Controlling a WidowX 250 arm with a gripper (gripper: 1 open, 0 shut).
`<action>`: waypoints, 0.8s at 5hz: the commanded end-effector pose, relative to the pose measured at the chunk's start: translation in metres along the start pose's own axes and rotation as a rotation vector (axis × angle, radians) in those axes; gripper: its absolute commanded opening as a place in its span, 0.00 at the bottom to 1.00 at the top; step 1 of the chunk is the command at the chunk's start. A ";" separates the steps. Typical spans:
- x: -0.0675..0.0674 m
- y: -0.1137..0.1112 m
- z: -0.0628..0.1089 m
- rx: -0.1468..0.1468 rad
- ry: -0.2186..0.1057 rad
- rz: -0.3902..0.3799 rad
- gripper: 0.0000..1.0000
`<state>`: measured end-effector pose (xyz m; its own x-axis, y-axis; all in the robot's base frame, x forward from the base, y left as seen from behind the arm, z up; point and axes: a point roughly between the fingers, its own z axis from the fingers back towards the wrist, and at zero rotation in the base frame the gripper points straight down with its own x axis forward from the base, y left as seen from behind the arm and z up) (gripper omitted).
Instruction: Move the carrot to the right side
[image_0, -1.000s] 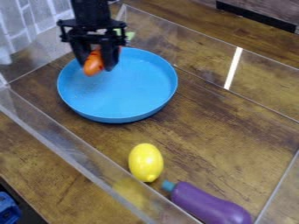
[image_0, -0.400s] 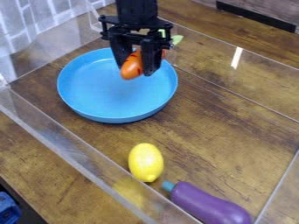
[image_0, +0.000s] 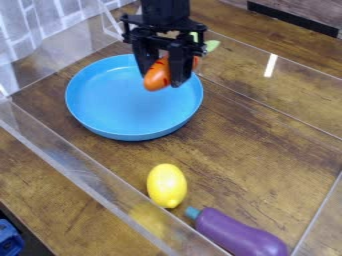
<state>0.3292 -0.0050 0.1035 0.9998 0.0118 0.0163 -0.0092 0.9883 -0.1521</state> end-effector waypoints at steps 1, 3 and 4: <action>0.000 -0.023 0.029 0.003 -0.087 -0.064 0.00; -0.003 -0.050 0.014 -0.004 -0.054 -0.144 0.00; -0.005 -0.058 0.007 -0.011 -0.038 -0.165 0.00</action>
<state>0.3249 -0.0606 0.1022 0.9897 -0.1409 0.0255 0.1431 0.9772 -0.1565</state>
